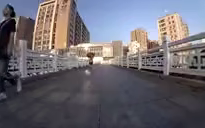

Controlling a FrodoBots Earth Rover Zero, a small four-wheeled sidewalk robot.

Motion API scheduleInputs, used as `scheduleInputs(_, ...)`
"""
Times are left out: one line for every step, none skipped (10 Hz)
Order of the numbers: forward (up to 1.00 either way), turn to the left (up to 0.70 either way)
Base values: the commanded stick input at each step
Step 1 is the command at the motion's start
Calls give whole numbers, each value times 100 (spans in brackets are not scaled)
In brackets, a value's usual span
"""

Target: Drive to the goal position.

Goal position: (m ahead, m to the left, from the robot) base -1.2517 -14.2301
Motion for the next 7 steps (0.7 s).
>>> scheduleInputs(45,0)
scheduleInputs(45,0)
scheduleInputs(45,0)
scheduleInputs(45,0)
scheduleInputs(45,0)
scheduleInputs(45,0)
scheduleInputs(45,0)
